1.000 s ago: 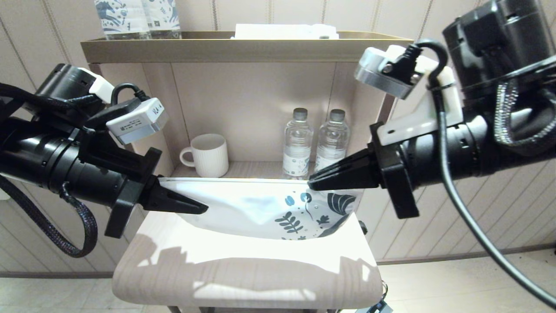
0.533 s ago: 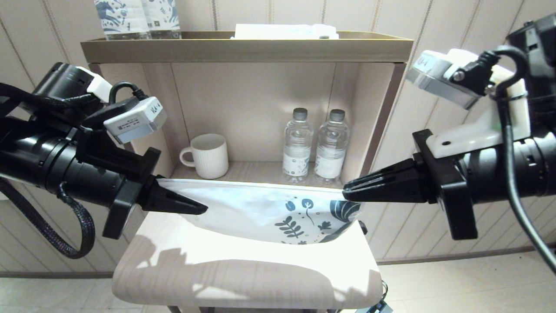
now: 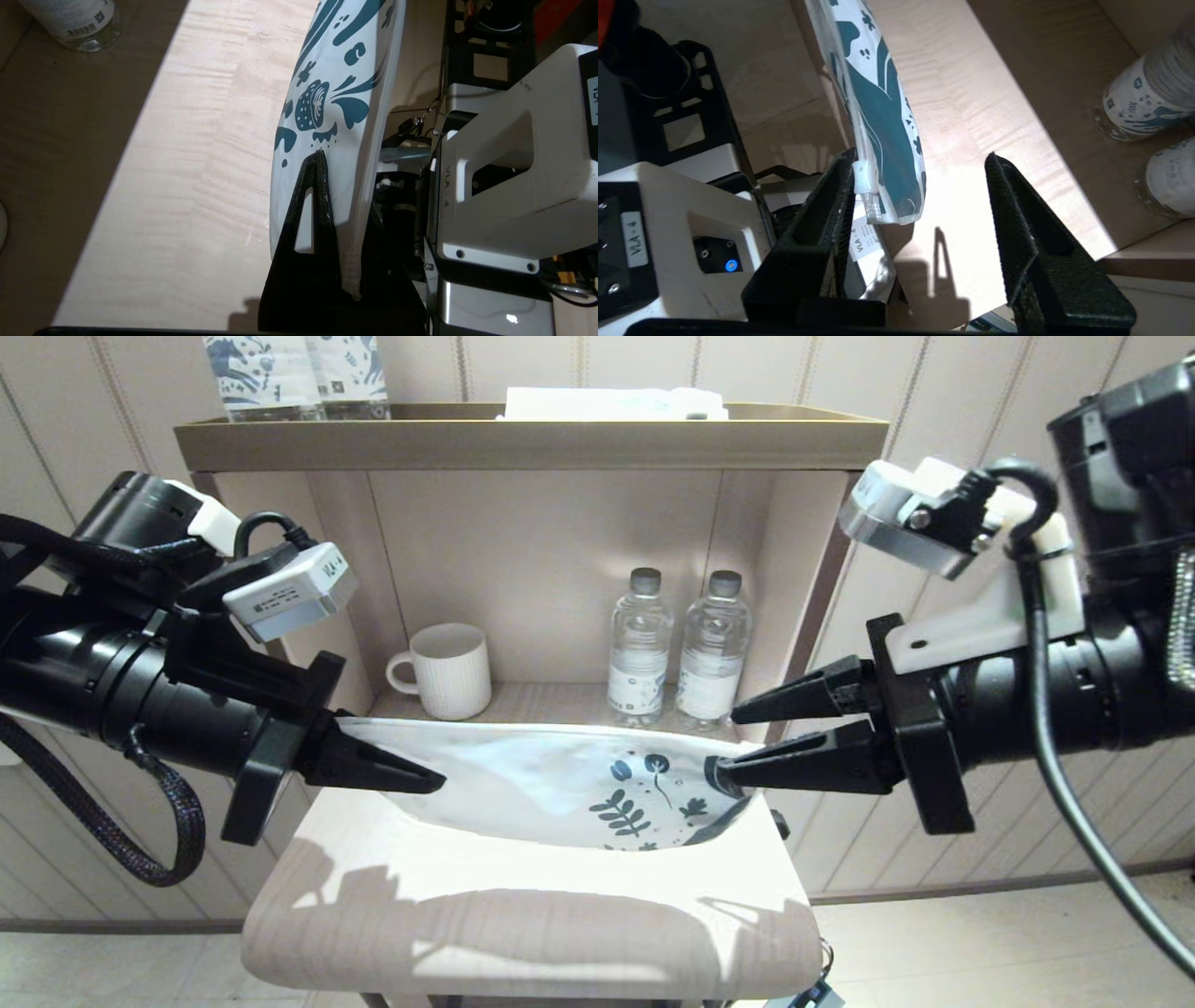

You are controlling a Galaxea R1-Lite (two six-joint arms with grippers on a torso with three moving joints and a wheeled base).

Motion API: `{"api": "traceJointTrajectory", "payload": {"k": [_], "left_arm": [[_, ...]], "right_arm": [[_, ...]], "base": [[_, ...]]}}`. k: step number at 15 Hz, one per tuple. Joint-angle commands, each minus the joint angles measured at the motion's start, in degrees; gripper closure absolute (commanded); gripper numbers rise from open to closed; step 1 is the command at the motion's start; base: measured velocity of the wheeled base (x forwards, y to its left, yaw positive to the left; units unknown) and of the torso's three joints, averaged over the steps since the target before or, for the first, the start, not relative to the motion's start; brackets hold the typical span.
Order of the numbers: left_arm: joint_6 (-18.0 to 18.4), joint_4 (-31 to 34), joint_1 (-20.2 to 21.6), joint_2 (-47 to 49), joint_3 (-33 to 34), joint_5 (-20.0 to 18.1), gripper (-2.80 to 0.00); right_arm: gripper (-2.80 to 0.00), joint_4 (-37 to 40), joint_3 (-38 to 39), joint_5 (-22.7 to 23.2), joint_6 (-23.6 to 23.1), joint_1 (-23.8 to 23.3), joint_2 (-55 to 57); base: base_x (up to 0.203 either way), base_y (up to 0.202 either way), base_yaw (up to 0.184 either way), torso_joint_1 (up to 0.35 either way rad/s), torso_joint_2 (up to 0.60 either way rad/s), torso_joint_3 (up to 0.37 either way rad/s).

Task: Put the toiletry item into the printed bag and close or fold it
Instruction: Close the strorage bag and place it on the desk

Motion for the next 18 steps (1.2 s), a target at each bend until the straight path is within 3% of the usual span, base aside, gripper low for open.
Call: {"api": "traceJointTrajectory", "payload": {"k": [1, 6, 11, 12, 18], "left_arm": [[0.3, 0.1, 0.0, 0.3, 0.1, -0.3, 0.0], [0.3, -0.1, 0.4, 1.8, 0.2, -0.4, 0.0], [-0.4, -2.9, 5.8, 9.7, -1.1, -0.7, 0.0], [-0.6, -3.2, 6.8, 11.6, -2.3, -0.7, 0.0], [-2.1, -3.4, 10.5, 23.0, -11.3, -1.5, 0.0]], "right_arm": [[-2.8, -1.1, 0.3, -2.3, -0.2, 1.5, 1.0], [-2.8, -3.9, 1.6, -3.2, 0.4, 1.2, 0.8], [-2.8, -3.6, 4.8, -4.3, 0.5, 1.1, -5.3], [0.0, -3.6, 5.7, -4.8, 0.6, 0.9, -6.3], [0.0, -4.0, 9.9, -6.6, 1.0, 0.6, -11.4]], "base": [[0.0, 0.0, 0.0, 0.0, 0.0, 0.0], [0.0, 0.0, 0.0, 0.0, 0.0, 0.0], [0.0, 0.0, 0.0, 0.0, 0.0, 0.0], [0.0, 0.0, 0.0, 0.0, 0.0, 0.0], [0.0, 0.0, 0.0, 0.0, 0.0, 0.0]]}}
